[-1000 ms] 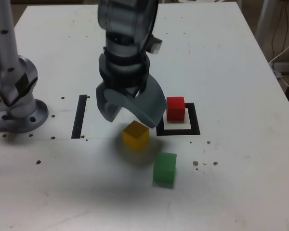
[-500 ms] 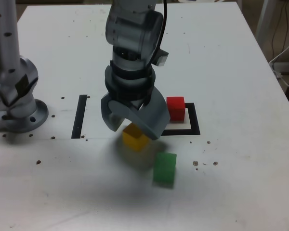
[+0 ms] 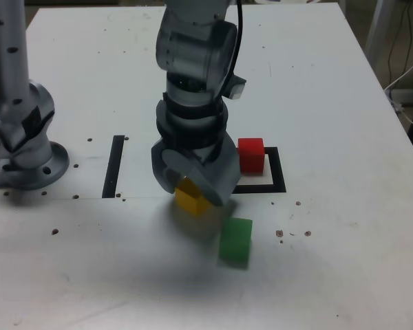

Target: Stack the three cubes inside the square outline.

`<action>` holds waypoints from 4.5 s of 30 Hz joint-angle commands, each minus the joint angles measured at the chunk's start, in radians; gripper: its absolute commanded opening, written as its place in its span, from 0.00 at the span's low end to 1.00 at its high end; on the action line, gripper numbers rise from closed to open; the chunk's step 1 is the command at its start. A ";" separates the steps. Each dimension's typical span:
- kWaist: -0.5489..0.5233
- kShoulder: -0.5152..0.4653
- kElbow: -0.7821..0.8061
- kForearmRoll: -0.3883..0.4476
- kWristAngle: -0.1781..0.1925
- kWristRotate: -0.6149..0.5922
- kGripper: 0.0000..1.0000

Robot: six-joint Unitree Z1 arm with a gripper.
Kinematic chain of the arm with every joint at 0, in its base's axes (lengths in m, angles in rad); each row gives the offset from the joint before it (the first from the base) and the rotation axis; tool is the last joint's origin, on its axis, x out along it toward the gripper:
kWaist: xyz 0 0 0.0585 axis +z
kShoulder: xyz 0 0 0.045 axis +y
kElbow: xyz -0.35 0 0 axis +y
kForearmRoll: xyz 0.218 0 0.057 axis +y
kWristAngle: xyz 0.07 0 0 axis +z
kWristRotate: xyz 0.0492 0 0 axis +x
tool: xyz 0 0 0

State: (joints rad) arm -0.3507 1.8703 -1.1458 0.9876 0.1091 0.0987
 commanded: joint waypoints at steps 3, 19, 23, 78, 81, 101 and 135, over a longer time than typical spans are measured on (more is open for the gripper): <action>-0.002 0.004 0.004 -0.001 -0.005 0.006 0.24; -0.002 -0.003 0.002 0.014 -0.008 0.005 0.22; 0.001 -0.014 -0.023 0.056 -0.007 -0.011 0.22; 0.342 0.171 -0.490 0.315 -0.052 -0.131 0.23; 0.344 0.177 -0.489 0.311 -0.057 -0.122 0.37; 0.348 0.148 -0.466 0.293 -0.030 -0.105 0.99; -0.121 0.094 -0.420 0.382 -0.113 -0.376 0.99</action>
State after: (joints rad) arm -0.4649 1.9541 -1.5577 1.3719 -0.0017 -0.2741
